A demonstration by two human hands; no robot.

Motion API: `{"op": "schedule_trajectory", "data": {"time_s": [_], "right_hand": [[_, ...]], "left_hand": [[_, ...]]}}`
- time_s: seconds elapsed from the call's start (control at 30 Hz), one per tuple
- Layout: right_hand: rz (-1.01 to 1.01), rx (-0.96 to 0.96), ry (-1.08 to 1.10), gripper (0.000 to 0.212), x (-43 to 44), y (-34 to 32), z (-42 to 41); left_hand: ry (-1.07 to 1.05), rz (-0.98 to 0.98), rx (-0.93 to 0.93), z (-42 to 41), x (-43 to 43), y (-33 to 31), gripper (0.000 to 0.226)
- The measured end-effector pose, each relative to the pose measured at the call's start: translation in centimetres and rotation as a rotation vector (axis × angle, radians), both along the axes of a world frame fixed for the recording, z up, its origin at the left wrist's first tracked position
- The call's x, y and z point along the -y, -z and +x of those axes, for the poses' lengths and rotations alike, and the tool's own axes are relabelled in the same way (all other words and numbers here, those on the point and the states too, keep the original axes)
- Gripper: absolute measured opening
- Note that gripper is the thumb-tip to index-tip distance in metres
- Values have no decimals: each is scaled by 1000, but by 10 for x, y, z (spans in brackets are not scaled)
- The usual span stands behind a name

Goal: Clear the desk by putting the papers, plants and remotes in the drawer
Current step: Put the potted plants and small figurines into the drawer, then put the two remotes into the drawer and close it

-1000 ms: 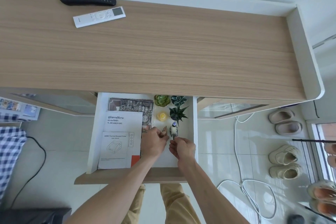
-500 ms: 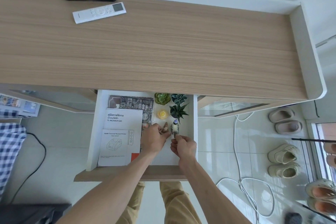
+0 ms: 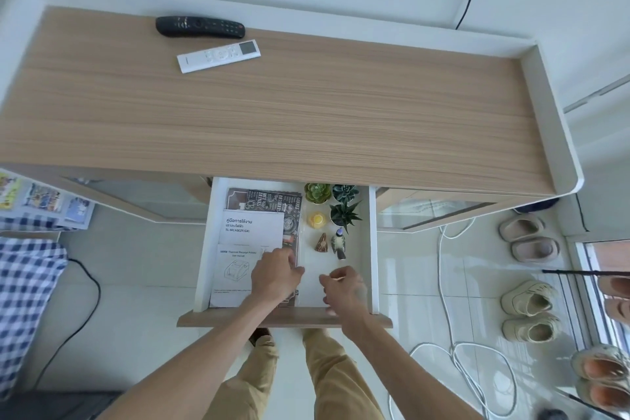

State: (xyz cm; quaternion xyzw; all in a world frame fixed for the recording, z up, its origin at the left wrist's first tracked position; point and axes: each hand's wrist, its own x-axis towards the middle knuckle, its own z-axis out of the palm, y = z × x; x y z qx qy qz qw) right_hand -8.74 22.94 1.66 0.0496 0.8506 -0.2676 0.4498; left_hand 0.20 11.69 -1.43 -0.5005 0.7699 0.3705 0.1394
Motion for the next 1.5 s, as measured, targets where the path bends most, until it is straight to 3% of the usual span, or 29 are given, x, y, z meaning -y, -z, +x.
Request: {"op": "schedule_trajectory", "data": {"time_s": [0.2,0.37,0.63,0.83,0.97,1.13,1.27,1.43,1.5], "right_hand": [[-30,-197,-409,20,53,-31,7],[-34,-334,-635,22,110,-59,1],[-132,-465,-772,31,220,-101,-31],[-193,-556,-837,30,309,-116,-57],[-246,-601,-934,34,373,-107,-65],[-260,-646,-1130,50,433,-77,-66],[-219,-681,-1335,68,457,-48,-69],[-278,-785,-1432,72,465,-19,-86],[-344,-794,-1417,68,454,-17,-93]], "left_hand": [[137,-115,-20,30,34,-25,33],[116,-192,-68,38,81,-61,34],[29,-360,-119,27,201,-131,11],[-23,-429,-97,3,286,-152,6],[-51,-466,-46,-9,337,-147,23],[-43,-509,5,-18,388,-131,18],[-14,-523,-2,-26,416,-124,18],[98,-536,25,-48,448,-119,6],[148,-558,42,-58,459,-114,23]]}}
